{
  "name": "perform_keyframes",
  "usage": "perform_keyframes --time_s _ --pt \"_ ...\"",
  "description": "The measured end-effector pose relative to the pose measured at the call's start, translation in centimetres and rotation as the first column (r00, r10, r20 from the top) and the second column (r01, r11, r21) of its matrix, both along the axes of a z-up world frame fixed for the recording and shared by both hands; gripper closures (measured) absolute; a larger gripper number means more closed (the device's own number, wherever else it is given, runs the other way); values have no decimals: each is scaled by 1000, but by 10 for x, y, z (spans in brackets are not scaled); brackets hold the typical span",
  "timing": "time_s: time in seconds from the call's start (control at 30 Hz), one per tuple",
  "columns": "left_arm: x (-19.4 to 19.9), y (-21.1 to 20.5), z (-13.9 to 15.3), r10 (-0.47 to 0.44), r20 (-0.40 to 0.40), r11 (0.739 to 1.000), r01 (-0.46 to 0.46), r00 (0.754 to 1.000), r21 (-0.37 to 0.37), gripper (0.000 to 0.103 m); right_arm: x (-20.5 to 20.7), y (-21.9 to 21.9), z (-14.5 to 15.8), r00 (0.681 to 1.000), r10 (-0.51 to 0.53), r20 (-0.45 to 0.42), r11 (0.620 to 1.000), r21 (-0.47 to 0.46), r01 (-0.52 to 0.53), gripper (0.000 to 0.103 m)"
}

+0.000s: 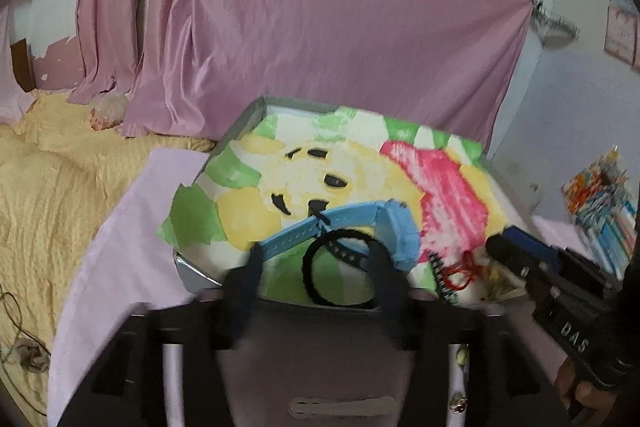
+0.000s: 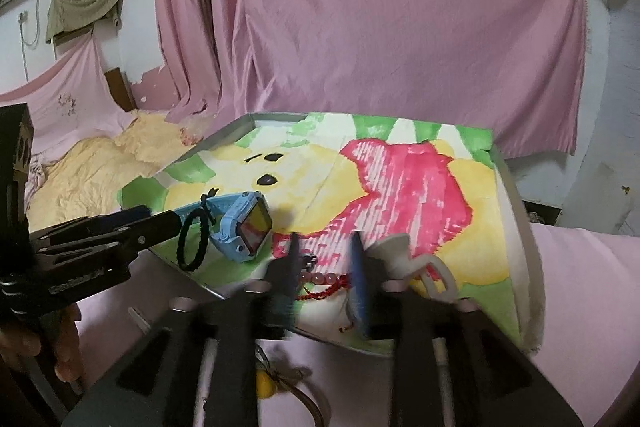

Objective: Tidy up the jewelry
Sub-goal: 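Drop the hair tie into the tray with the left tool while the right tool releases the red bracelet there, then move both tools back from the tray toward the white hair clip and gold bangle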

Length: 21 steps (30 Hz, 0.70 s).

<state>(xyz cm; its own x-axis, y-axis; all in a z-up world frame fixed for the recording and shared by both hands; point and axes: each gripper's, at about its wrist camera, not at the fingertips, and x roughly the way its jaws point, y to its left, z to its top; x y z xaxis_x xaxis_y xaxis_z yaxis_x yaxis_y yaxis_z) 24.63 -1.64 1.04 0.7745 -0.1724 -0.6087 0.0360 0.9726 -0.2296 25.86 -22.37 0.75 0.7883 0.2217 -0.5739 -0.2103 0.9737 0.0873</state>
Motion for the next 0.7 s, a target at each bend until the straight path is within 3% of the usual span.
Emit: perform_keyframes --time_s 0.13,0.17,0.2,0.27,0.33,0.4,0.53,0.7 --pt "-10 2 6 7 26 1000 -7 1000 -4 46 -16 -8 9 997 -37 65 999 11 36 67" --pt "-14 1 8 7 36 1000 -7 999 -1 42 -21 -10 13 995 -43 85 999 17 42 64" --pt "-18 1 10 8 45 1000 -8 999 -1 31 -27 -12 16 993 -48 104 999 24 45 60" --pt "-31 3 15 21 89 1000 -19 996 -17 16 -42 -16 23 986 -62 153 997 45 56 33" --pt "-45 5 21 25 137 999 -21 990 -31 11 -55 -20 28 979 -76 190 996 70 63 21" --pt "-55 5 25 25 167 999 -20 986 -29 2 -69 -23 33 970 -89 225 994 81 72 15" --pt "-83 2 31 23 245 1000 -25 969 7 1 -98 -24 36 952 -109 287 993 72 92 3" --pt "-112 1 33 15 298 998 -32 954 53 1 -126 -23 35 946 -116 303 993 68 100 2"
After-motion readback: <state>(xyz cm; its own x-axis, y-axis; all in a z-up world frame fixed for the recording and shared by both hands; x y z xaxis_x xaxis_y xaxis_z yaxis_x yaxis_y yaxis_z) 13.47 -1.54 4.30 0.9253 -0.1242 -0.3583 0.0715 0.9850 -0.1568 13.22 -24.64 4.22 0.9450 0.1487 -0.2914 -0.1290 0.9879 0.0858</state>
